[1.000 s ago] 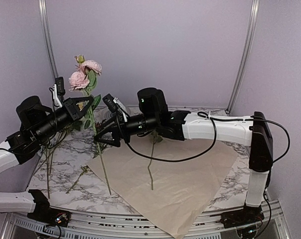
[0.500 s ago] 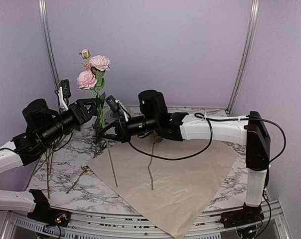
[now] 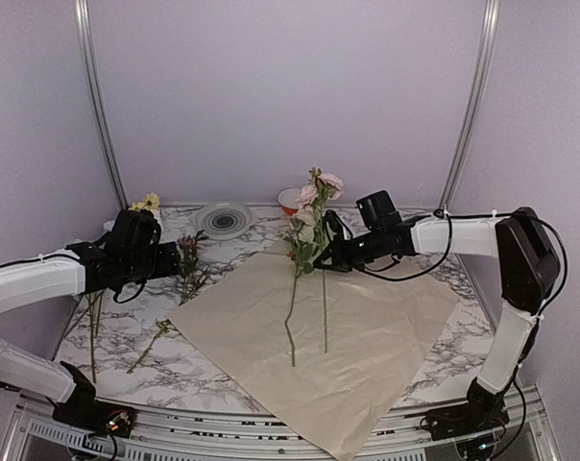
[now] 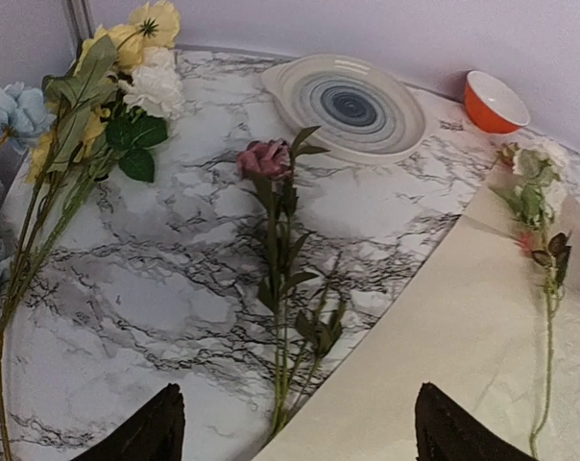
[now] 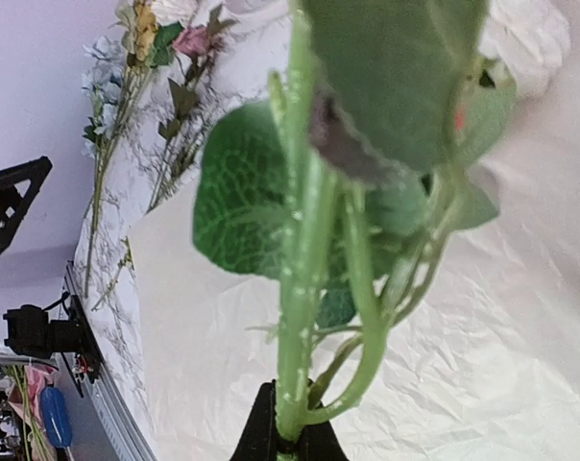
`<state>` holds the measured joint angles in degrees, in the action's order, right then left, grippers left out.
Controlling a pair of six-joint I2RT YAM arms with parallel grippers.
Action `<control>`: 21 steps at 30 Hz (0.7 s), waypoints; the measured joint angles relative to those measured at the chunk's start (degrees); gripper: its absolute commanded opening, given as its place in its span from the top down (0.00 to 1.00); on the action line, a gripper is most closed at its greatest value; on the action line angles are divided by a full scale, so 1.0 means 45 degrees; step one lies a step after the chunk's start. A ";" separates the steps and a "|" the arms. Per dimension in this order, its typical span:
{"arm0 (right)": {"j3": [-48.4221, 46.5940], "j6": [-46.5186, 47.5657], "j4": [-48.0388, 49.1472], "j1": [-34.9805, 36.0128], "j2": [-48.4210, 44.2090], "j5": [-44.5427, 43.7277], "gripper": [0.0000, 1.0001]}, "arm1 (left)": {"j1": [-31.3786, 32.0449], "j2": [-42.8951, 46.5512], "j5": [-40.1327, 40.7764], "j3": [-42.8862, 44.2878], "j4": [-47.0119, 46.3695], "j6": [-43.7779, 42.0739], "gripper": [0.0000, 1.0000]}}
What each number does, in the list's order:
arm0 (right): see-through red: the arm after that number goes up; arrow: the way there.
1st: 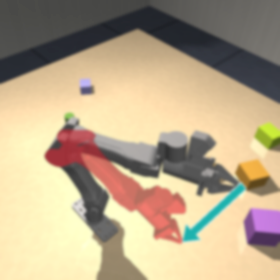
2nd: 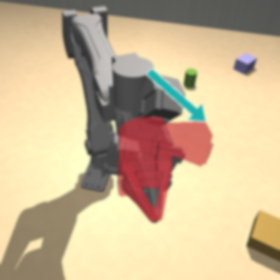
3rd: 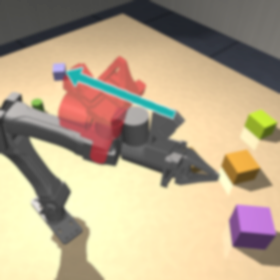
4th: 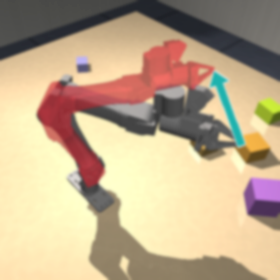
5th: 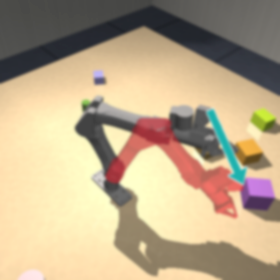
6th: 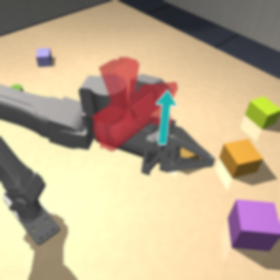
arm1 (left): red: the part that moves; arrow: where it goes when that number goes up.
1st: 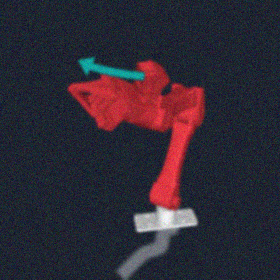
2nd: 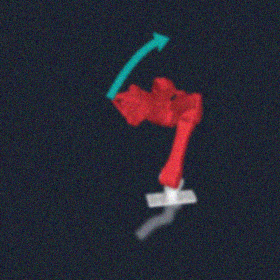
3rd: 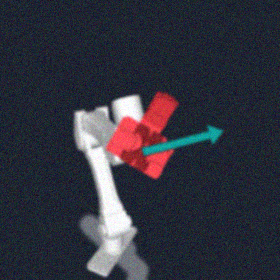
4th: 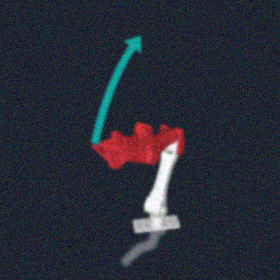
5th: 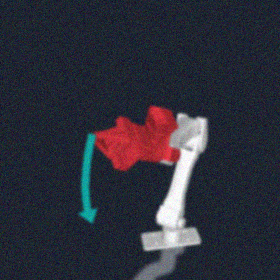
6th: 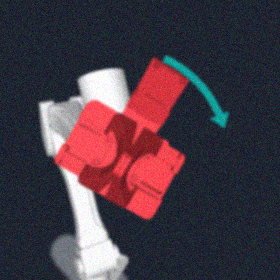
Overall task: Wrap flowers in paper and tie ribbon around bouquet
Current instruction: Place the fake flower on the flattened wrapping paper.
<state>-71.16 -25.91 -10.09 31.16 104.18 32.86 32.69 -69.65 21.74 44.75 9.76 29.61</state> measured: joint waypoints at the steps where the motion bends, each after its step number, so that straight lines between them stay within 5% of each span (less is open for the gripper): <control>1: 0.0165 -0.0024 -0.0117 -0.0053 0.0073 0.0000 1.00 | -0.0364 -0.0364 -0.0146 -0.0010 0.0034 0.0010 0.22; 5: 0.0131 -0.0155 -0.0209 -0.0068 0.0874 -0.0102 0.96 | -0.1263 -0.1972 -0.0593 0.0044 0.0053 -0.0078 0.19; 13: 0.0117 -0.0568 -0.0223 -0.0073 0.2045 -0.0835 0.61 | -0.1341 -0.4609 -0.1379 0.0661 0.0151 -0.0461 0.22; 21: -0.0092 -0.0228 -0.0991 0.0005 0.1501 -0.3245 0.55 | -0.1603 -0.6445 -0.1637 0.1923 0.0078 -0.0831 0.36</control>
<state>-71.57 -26.94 -14.55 31.18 110.93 18.26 25.47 -98.65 14.37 53.41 10.11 25.87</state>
